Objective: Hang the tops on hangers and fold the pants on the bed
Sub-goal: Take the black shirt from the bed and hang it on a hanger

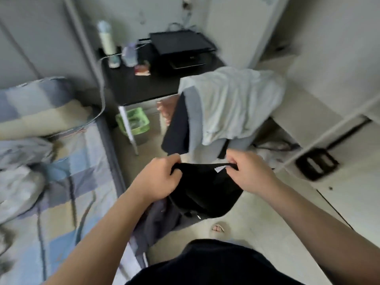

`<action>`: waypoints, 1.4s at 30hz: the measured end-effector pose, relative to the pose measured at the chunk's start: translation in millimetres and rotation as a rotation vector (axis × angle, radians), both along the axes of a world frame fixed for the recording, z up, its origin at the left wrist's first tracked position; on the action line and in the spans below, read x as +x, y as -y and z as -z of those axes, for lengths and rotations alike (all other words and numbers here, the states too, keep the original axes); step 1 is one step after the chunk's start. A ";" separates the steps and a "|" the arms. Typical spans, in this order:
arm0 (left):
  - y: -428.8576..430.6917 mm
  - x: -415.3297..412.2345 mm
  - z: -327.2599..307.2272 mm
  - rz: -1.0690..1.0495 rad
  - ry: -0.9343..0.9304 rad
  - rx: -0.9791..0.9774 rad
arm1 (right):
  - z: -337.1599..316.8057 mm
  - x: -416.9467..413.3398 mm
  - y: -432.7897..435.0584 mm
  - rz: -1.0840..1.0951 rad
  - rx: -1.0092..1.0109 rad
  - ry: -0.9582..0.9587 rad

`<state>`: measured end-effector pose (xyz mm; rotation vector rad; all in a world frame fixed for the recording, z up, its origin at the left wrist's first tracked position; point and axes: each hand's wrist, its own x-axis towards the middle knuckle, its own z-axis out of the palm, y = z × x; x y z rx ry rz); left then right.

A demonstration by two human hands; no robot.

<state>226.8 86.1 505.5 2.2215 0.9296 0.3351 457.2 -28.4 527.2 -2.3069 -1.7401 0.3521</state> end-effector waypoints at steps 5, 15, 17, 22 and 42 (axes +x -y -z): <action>13.2 123.7 -20.3 0.227 0.031 0.119 | -27.2 90.2 56.1 0.217 0.212 0.012; 11.0 348.1 -61.3 0.130 0.216 0.253 | -28.8 305.1 141.0 0.691 0.139 0.141; 6.0 391.5 -74.4 0.161 0.249 0.247 | -45.8 339.5 149.5 0.716 0.192 0.114; -10.1 492.0 -123.3 0.201 0.272 0.117 | -117.5 398.9 145.1 0.663 0.441 -0.039; -172.9 746.4 -438.9 0.408 0.766 -0.107 | -411.6 504.8 -44.7 0.571 0.896 0.418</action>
